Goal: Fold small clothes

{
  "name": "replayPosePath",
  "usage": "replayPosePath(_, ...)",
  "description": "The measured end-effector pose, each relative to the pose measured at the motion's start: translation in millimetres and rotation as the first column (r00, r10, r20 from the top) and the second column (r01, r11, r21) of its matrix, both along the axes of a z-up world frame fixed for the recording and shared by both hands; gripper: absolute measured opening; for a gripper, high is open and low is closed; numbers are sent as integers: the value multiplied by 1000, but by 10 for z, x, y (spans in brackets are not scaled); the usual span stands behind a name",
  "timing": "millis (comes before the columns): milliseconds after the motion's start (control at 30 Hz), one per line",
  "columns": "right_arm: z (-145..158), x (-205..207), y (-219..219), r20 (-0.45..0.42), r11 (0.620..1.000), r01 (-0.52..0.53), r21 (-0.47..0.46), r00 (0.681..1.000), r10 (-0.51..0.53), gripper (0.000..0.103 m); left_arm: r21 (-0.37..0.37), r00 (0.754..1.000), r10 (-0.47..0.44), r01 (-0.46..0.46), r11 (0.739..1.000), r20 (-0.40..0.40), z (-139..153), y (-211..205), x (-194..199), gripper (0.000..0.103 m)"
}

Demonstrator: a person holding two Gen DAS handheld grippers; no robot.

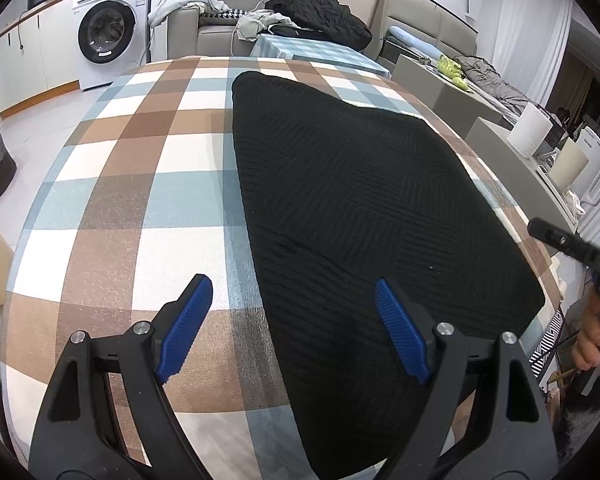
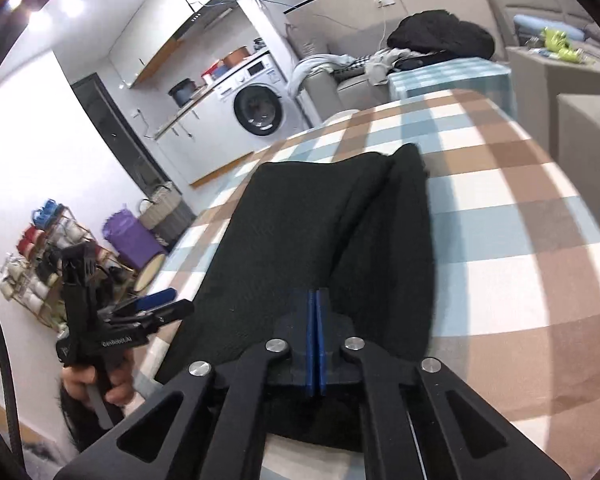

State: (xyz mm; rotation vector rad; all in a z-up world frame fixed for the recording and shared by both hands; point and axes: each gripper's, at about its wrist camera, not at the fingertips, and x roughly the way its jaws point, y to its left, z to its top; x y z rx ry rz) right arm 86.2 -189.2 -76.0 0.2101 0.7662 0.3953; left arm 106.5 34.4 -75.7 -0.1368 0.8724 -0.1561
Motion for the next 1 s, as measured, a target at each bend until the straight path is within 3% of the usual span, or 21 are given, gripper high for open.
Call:
replayPosePath(33,-54,1,-1,-19,1000,-2,-18,1000,2,1,1,1000,-1,1,1000,-4,-12,-6,6,82)
replayPosePath(167,-232,35,-138,-102,996,-14,83,995,22,7,2,1000,-9,9,1000,-16,-48,-35,14,82)
replayPosePath(300,-232,58,-198,-108,989,-12,145,994,28,32,4,1000,-15,15,1000,-15,-45,-54,10,82)
replayPosePath(400,-285,106,-166,-135,982,-44,185,988,70,33,1,1000,-12,12,1000,-16,-46,-49,10,82)
replayPosePath(467,-316,129,-145,-141,979,-43,197,987,72,43,-2,1000,-12,12,1000,-18,-48,-41,11,82)
replayPosePath(867,-295,280,-134,-139,963,-41,265,987,80,44,-6,1000,-7,7,1000,-16,-42,1,19,82)
replayPosePath(933,-301,287,-77,-142,971,-55,232,986,90,56,-6,1000,-8,8,1000,-21,-59,-5,30,82)
replayPosePath(1000,-327,295,-12,-140,974,-81,211,984,112,56,-4,1000,-14,14,1000,-25,-72,-24,33,82)
